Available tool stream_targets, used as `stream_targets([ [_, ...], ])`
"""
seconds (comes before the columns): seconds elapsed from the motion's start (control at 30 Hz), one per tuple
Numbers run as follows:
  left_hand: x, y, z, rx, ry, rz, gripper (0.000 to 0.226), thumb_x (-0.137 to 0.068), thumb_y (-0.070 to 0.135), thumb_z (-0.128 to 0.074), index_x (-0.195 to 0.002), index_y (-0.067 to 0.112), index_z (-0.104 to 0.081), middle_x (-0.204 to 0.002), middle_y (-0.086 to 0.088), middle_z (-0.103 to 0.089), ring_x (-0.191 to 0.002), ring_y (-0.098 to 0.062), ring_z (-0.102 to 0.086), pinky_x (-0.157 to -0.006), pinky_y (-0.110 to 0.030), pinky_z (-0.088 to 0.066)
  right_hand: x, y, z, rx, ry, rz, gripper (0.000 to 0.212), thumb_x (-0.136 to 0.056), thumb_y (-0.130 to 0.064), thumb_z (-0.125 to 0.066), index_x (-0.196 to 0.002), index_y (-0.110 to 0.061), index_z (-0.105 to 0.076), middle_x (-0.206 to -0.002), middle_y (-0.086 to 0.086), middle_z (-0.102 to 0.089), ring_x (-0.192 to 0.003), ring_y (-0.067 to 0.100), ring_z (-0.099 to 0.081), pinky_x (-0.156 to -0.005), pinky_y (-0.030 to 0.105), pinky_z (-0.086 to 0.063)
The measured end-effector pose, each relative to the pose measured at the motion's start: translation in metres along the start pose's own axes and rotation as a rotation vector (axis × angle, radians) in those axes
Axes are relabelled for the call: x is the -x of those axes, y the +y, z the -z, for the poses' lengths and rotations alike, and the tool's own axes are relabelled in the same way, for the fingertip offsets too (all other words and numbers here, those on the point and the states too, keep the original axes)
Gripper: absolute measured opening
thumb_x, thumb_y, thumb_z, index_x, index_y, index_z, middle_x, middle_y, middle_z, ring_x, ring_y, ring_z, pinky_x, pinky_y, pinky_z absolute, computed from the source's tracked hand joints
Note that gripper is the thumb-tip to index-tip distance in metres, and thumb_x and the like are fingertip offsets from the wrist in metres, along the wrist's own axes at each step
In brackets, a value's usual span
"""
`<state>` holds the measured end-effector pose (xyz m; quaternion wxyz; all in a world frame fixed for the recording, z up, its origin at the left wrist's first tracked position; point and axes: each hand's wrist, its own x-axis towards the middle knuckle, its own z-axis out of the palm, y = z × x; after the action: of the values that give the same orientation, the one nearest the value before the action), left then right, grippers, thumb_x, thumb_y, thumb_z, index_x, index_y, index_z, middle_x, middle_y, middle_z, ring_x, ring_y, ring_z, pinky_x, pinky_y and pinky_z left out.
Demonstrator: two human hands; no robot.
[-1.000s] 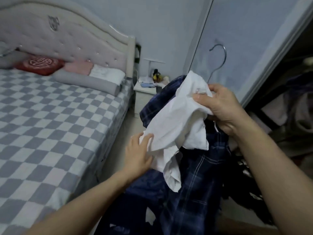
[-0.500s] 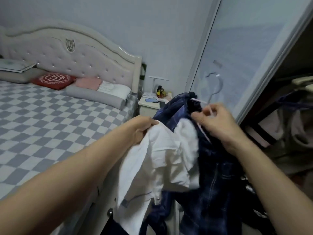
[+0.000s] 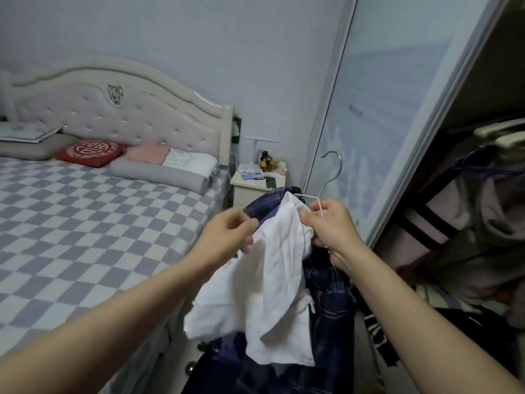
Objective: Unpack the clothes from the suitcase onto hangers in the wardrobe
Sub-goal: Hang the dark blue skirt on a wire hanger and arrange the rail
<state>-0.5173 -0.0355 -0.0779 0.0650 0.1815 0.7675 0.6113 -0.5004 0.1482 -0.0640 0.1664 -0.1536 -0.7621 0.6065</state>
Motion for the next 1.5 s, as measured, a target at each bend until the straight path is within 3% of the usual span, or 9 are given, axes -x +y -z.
stream_targets([
  [0.1,0.015,0.003,-0.004,-0.07,-0.19,0.079,0.042,-0.088,0.048,-0.047,-0.083,0.011,-0.067,-0.078,-0.003,-0.069,-0.072,-0.017,-0.062,-0.064,-0.026,-0.045,-0.002,0.0,-0.008,-0.017,0.003,0.029,0.018,-0.085,-0.013,-0.064,-0.089,-0.014,-0.046,-0.073,0.0,-0.049,-0.051,0.009,-0.043,-0.031,0.013,-0.029],
  [0.33,-0.012,0.033,0.014,0.646,-0.124,0.252,0.026,-0.094,0.011,-0.036,-0.103,0.002,-0.058,-0.085,0.002,-0.067,-0.069,-0.002,-0.062,-0.072,-0.023,-0.054,-0.009,0.004,0.008,0.24,-0.024,0.088,0.028,-0.086,-0.036,-0.06,-0.071,-0.015,-0.049,-0.058,0.0,-0.05,-0.044,0.012,-0.037,-0.043,0.02,-0.026],
  [0.6,-0.038,0.054,0.074,0.233,-0.312,0.363,0.025,-0.094,0.021,-0.041,-0.085,0.011,-0.062,-0.069,-0.005,-0.069,-0.056,-0.014,-0.063,-0.058,-0.022,-0.051,-0.009,0.006,0.071,0.627,0.024,0.291,0.032,-0.086,-0.025,-0.062,-0.058,-0.02,-0.049,-0.054,0.002,-0.045,-0.057,0.02,-0.044,-0.057,0.032,-0.036],
  [0.7,-0.039,0.065,0.074,-0.234,-0.352,0.249,0.024,-0.089,0.023,-0.051,-0.1,0.006,-0.064,-0.096,-0.011,-0.069,-0.081,-0.016,-0.066,-0.072,-0.026,-0.049,-0.005,-0.002,0.087,0.715,-0.126,0.36,0.021,-0.083,-0.02,-0.066,-0.064,-0.017,-0.058,-0.062,0.007,-0.057,-0.057,0.016,-0.049,-0.066,0.038,-0.046],
  [0.8,-0.04,0.073,0.062,-0.544,-0.337,0.204,0.019,-0.09,0.024,-0.053,-0.09,0.009,-0.066,-0.091,-0.01,-0.066,-0.076,-0.019,-0.063,-0.06,-0.022,-0.048,0.007,-0.017,0.091,0.627,-0.37,0.41,0.03,-0.08,-0.007,-0.07,-0.057,-0.025,-0.063,-0.08,-0.007,-0.062,-0.071,0.003,-0.056,-0.066,0.012,-0.041],
  [1.0,-0.044,0.079,0.0,-0.175,-0.65,0.306,0.028,-0.097,0.017,-0.041,-0.076,0.01,-0.059,-0.059,0.002,-0.065,-0.05,-0.009,-0.06,-0.05,-0.017,-0.047,0.028,-0.024,0.053,0.473,-0.683,0.496,0.021,-0.081,-0.005,-0.068,-0.063,-0.017,-0.066,-0.132,-0.028,-0.036,-0.119,-0.018,-0.039,-0.092,0.002,-0.031],
  [1.2,-0.047,0.062,0.015,-0.023,-0.79,0.191,0.029,-0.071,0.019,-0.055,-0.1,0.015,-0.06,-0.089,-0.008,-0.058,-0.075,-0.02,-0.057,-0.059,-0.022,-0.048,0.022,-0.002,0.051,0.23,-0.635,0.424,0.019,-0.073,-0.015,-0.063,-0.056,-0.022,-0.064,-0.072,-0.007,-0.06,-0.07,0.001,-0.056,-0.069,0.013,-0.041],
  [1.33,-0.046,0.029,0.042,0.006,-0.849,0.153,0.069,-0.053,0.017,-0.059,-0.12,0.026,-0.049,-0.113,-0.005,-0.052,-0.107,-0.026,-0.044,-0.077,-0.021,-0.049,0.016,0.007,0.068,0.139,-0.6,0.331,0.014,-0.074,-0.02,-0.072,-0.06,-0.024,-0.071,-0.075,-0.009,-0.062,-0.072,0.003,-0.058,-0.069,0.014,-0.043],
  [1.5,-0.03,0.01,0.04,-0.243,-0.84,0.027,0.075,-0.067,0.0,-0.061,-0.128,0.032,-0.033,-0.119,0.001,-0.047,-0.1,-0.014,-0.05,-0.071,-0.018,-0.047,0.007,0.003,0.069,0.089,-0.531,0.298,0.048,-0.05,-0.067,-0.076,-0.065,-0.022,-0.073,-0.075,-0.013,-0.063,-0.071,0.002,-0.062,-0.068,0.012,-0.047],
])
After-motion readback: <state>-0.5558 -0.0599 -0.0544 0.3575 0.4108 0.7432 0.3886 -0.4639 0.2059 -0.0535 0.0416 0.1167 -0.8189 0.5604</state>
